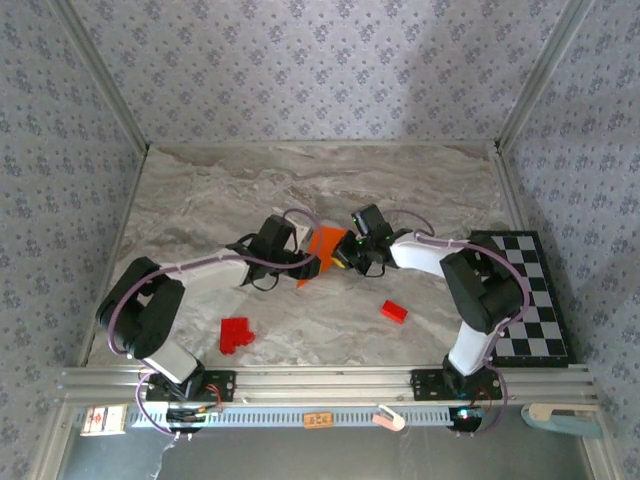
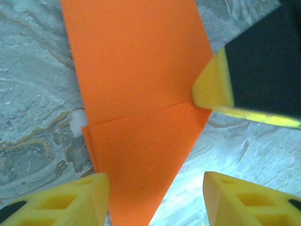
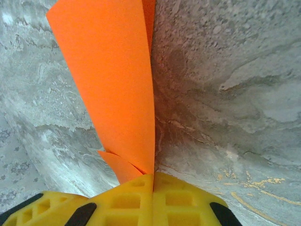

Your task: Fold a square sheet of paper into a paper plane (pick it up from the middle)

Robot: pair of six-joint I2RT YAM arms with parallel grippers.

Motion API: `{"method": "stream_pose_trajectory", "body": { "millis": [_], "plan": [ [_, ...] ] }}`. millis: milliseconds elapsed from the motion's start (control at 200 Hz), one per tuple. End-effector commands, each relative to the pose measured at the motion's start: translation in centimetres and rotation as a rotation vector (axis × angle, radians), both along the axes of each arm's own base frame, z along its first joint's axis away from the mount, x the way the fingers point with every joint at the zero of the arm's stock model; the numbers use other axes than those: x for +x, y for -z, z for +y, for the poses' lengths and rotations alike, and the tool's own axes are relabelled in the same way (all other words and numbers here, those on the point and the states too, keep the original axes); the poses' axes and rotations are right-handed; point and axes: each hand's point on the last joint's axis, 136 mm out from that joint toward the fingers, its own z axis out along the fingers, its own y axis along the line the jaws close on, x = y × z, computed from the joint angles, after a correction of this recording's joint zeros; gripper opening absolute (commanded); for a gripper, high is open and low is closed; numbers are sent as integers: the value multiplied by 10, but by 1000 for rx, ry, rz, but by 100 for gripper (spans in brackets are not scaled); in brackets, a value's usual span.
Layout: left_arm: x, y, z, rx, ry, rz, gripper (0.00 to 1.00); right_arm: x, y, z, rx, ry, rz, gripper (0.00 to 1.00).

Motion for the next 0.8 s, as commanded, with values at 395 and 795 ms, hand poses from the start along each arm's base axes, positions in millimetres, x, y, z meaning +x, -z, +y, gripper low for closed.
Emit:
{"method": "stream_pose_trajectory", "body": {
  "millis": [395,795],
  "plan": [
    [4,0,-22,203,257,-386,66,5,-29,3,78,33,34,2],
    [2,16,-29,200,321,-396,51,5,-31,-1,84,43,49,2]
  ]
}}
